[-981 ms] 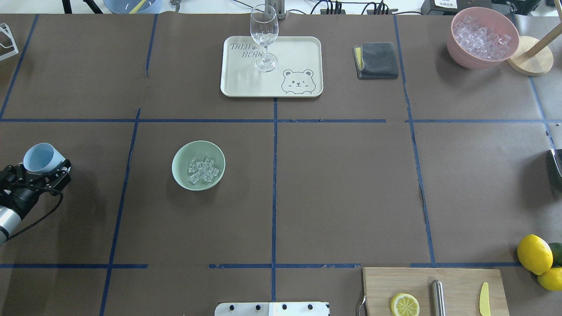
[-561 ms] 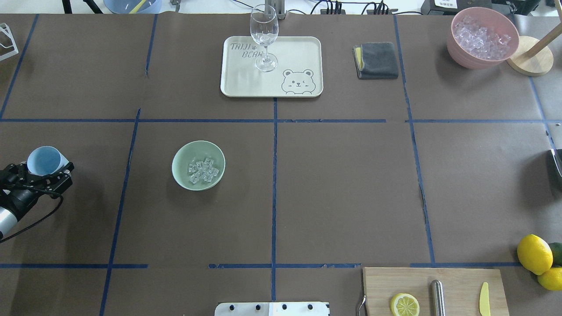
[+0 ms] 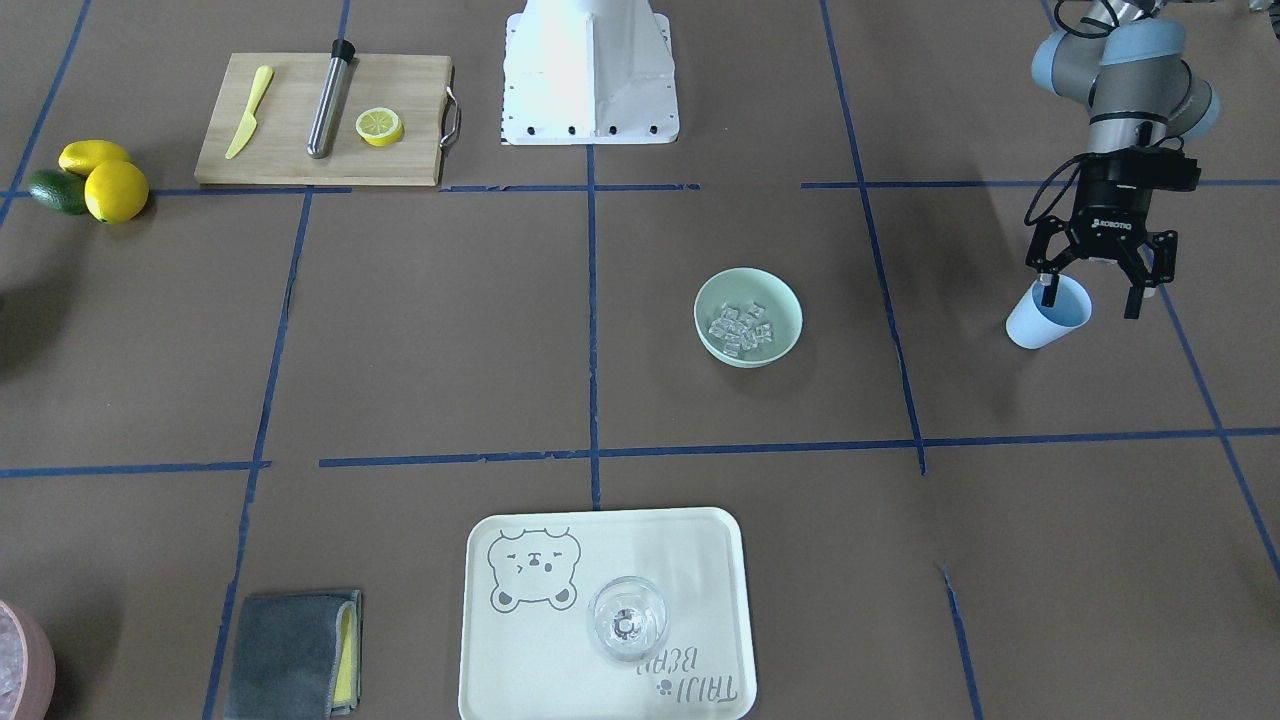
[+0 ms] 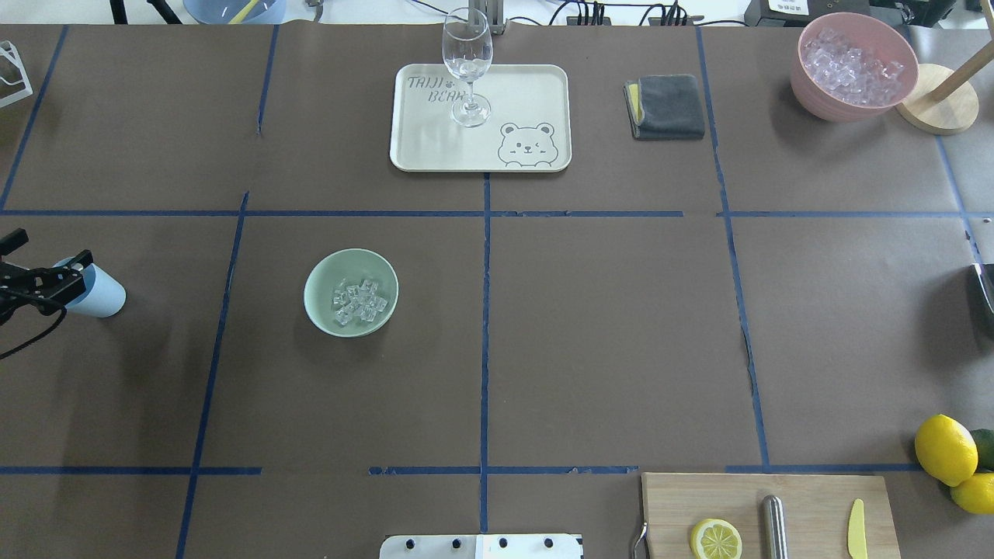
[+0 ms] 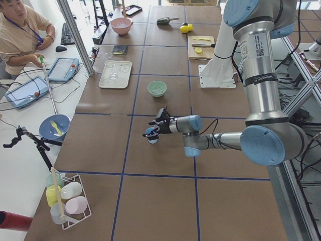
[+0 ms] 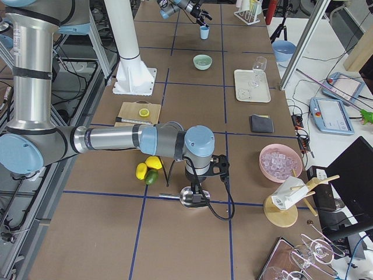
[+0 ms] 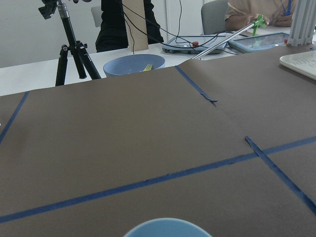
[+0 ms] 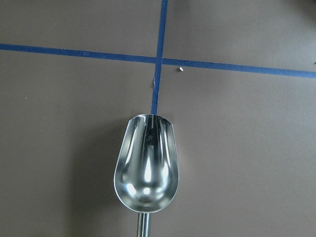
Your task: Pour ice into bowl
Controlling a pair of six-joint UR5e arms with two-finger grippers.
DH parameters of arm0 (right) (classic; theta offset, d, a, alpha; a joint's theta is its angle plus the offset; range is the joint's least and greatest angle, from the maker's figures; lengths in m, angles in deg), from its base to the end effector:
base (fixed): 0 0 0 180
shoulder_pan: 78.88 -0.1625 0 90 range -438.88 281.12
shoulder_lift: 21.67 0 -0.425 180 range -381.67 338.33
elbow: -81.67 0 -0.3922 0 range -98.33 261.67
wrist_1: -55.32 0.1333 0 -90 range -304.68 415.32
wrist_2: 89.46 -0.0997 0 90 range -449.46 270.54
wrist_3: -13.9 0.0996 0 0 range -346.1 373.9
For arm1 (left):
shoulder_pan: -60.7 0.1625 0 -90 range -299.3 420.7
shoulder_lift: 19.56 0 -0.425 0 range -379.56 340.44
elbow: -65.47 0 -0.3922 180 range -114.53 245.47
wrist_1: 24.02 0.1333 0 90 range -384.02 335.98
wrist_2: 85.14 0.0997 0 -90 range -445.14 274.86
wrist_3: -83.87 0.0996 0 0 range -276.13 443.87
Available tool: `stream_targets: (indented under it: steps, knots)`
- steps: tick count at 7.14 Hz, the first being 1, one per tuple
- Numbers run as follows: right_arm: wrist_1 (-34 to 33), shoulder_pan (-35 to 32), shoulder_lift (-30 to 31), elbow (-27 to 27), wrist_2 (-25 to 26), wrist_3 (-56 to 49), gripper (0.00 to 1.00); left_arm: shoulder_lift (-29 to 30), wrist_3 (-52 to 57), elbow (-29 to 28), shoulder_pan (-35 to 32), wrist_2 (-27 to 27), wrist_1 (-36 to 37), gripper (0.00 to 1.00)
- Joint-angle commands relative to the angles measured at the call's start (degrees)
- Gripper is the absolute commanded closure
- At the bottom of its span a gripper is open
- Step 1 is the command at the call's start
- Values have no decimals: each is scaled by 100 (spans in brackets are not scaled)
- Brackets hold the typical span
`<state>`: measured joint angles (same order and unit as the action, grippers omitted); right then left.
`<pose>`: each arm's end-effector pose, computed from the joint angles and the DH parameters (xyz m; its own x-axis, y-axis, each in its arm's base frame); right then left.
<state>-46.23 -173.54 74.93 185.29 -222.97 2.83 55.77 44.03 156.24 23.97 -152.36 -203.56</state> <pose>0.0998 -0.4274 0.6166 0.7206 -0.0798 0.6887 0.0585 0.9968 0.0543 0.2072 -0.3690 0.5941 0.7816 0.3001 -0.5469 0.3932 0.4436 0.8054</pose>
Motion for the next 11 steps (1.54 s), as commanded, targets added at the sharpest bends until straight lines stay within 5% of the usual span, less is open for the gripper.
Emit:
stream_targets:
  steps: [1, 3, 6, 9, 11]
  knots:
    - [4, 0, -2, 9, 0, 0, 0, 51, 948, 168, -1443, -1985, 408, 0]
    - [4, 0, -2, 26, 0, 0, 0, 139, 2359, 509, -3192, -4175, 1854, 0]
    - [178, 35, -19, 9, -26, 35, 0, 392, 3668, 616, -4657, -5964, 4707, 0]
    - [250, 210, -80, 52, -184, 307, 0, 909, 3877, 713, -4931, -6075, 8055, 0]
    - [993, 788, -177, 184, -438, 761, 0, 1018, 5125, 923, -5694, -6092, 9126, 0]
